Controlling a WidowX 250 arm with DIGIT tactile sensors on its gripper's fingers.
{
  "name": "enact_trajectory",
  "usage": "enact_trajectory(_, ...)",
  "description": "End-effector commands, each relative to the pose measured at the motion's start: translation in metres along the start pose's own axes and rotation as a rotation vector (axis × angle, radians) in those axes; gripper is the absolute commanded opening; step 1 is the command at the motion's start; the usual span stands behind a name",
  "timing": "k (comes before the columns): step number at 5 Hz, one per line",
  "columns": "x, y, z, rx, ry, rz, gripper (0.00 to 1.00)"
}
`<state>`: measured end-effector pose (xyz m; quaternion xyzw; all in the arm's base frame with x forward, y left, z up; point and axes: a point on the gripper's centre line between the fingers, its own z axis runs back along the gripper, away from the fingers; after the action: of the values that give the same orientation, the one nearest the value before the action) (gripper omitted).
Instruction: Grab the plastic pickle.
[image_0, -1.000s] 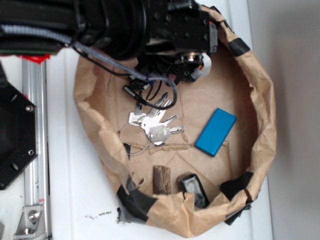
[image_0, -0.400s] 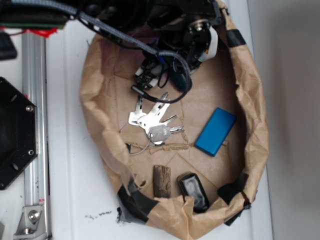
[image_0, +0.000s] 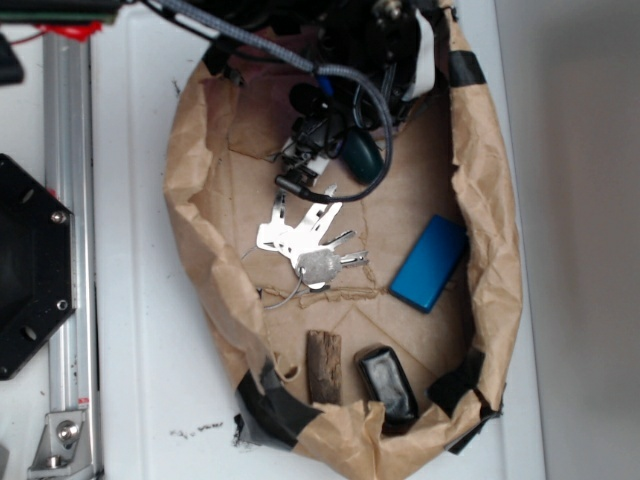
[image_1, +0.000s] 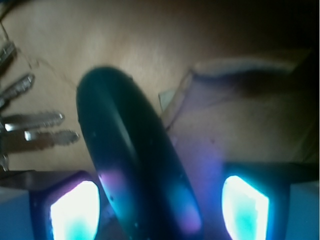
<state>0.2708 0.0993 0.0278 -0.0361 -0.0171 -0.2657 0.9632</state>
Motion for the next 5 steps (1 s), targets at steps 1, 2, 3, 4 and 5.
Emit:
enact_trajectory(1,0.0216,-0.0063,0.0021,0.087,-0.002,-0.058,1.00)
enact_trajectory(2,0.0230,-0.0089,0.0008,0.105,0.017,-0.038,0.39)
enact_trajectory(3,0.0225,-0.0081,0.0023,0.106,0.015,-0.014,0.00)
enact_trajectory(4,0.0220,-0.0061,0.0048,0.102,0.012,0.027,0.00)
enact_trajectory(5,0.0222,-0.0071,0.0081,0.127,0.036,0.065,0.00)
